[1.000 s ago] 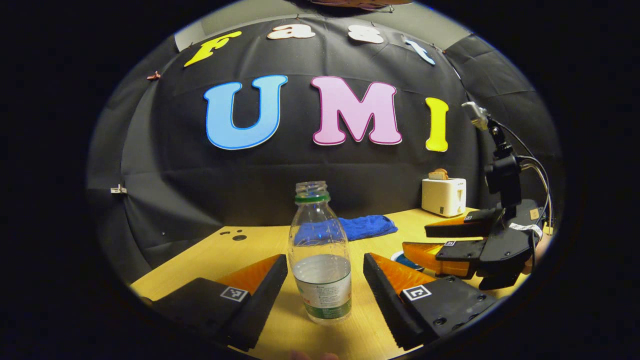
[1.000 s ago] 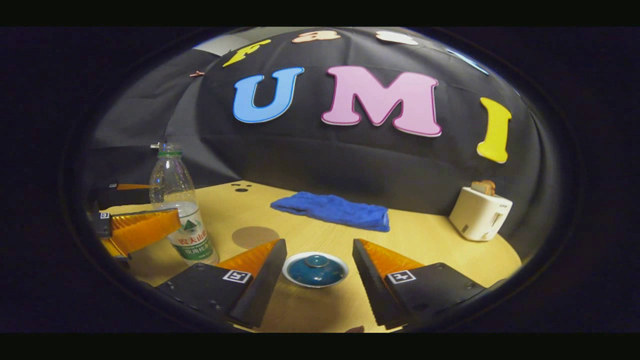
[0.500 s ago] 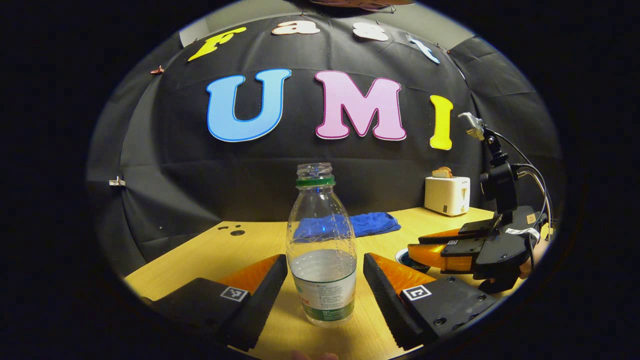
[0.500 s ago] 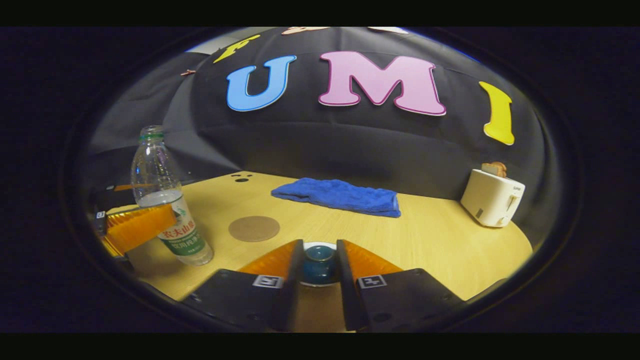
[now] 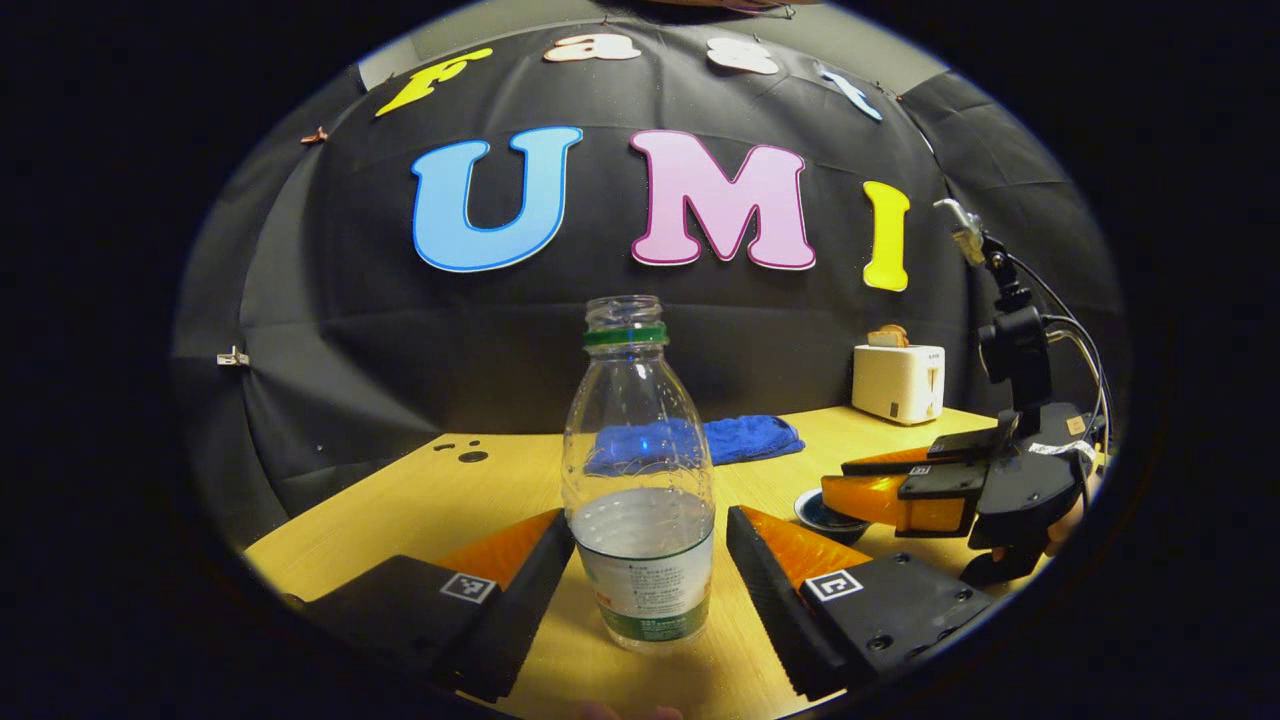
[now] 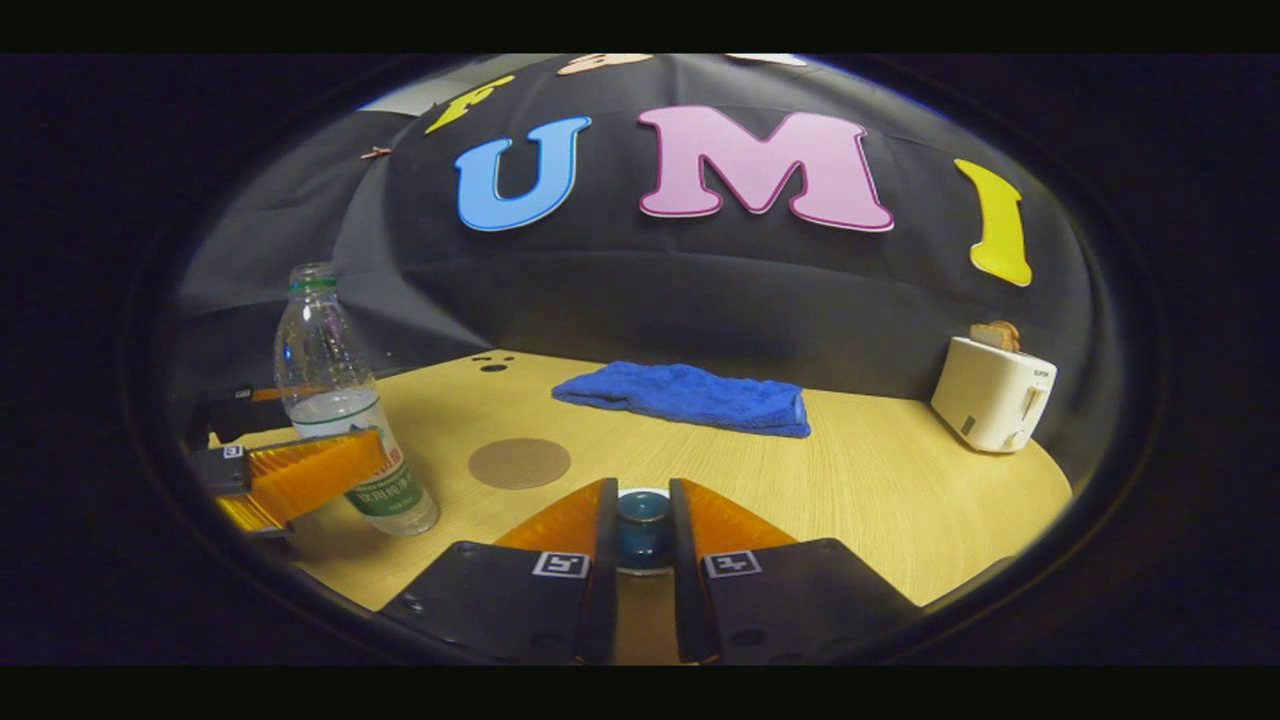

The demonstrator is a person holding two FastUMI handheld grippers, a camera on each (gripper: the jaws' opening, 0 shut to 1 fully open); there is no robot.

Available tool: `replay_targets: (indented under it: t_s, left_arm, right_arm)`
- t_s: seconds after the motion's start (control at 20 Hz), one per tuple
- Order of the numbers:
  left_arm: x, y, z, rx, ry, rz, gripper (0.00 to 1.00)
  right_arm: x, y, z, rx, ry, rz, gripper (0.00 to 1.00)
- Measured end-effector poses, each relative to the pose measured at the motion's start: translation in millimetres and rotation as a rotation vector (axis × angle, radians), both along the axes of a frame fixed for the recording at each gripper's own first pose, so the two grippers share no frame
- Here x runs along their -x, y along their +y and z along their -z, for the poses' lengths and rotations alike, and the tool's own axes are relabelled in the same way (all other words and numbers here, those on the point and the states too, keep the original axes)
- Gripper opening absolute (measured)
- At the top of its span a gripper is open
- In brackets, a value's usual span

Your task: Open the teacup lid with one hand, grasp the water bottle and pour water into the teacup with the other hand; after pouring, place the water bottle on the coaster and then close the teacup lid.

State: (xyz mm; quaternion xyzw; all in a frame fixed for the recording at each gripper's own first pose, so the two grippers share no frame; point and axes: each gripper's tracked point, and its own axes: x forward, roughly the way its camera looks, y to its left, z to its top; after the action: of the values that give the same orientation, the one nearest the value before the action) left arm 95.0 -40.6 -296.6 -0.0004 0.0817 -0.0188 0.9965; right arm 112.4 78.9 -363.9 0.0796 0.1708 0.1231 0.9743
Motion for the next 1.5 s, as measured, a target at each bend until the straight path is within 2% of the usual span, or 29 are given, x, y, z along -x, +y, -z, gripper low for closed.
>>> replay_targets:
  t_s: [0.05,0.1,0.15,0.45,0.55,0.6,0.65,0.75,0.9,0.95,1.0,1.05,1.35,1.4,1.5]
  left_arm:
    - [0,0,0,-0.001,0.002,-0.002,0.96]
    - [0,0,1,-0.001,0.005,-0.004,1.0]
    - [0,-1,3,-0.002,0.007,-0.004,0.96]
    - [-2,0,8,-0.023,0.017,-0.011,0.96]
    - [-1,1,10,-0.013,0.021,-0.016,0.86]
    - [-2,0,10,-0.009,0.02,-0.015,0.82]
    - [-2,-1,10,-0.012,0.025,-0.01,0.82]
    - [-4,0,10,-0.048,0.04,-0.012,0.79]
    - [-10,11,6,-0.191,0.072,-0.035,0.78]
    - [-12,17,6,-0.246,0.08,-0.046,0.78]
    - [-16,20,3,-0.302,0.085,-0.049,0.78]
    - [-19,23,1,-0.36,0.088,-0.049,0.78]
    - [-38,15,1,-0.701,0.108,0.033,0.77]
    - [-42,12,-1,-0.764,0.103,0.047,0.77]
    - [-44,4,2,-0.864,0.1,0.076,0.77]
  right_arm:
    - [-1,-2,-3,0.001,-0.014,0.005,0.27]
    - [-3,-4,-5,0.0,-0.017,0.007,0.27]
    - [-2,-5,-6,-0.002,-0.019,0.011,0.27]
    - [1,-34,-27,0.007,-0.062,0.058,0.27]
    - [3,-45,-33,0.015,-0.075,0.068,0.27]
    - [3,-50,-35,0.021,-0.081,0.074,0.22]
    - [4,-56,-37,0.023,-0.085,0.079,0.27]
    - [7,-66,-40,0.025,-0.091,0.09,0.27]
    - [10,-79,-41,0.028,-0.097,0.104,0.27]
    - [11,-84,-41,0.028,-0.097,0.108,0.31]
    - [12,-89,-41,0.028,-0.098,0.112,0.27]
    - [13,-93,-41,0.03,-0.101,0.117,0.27]
    - [22,-125,-44,0.043,-0.118,0.143,0.27]
    - [25,-131,-45,0.052,-0.123,0.145,0.31]
    - [28,-141,-43,0.063,-0.128,0.147,0.31]
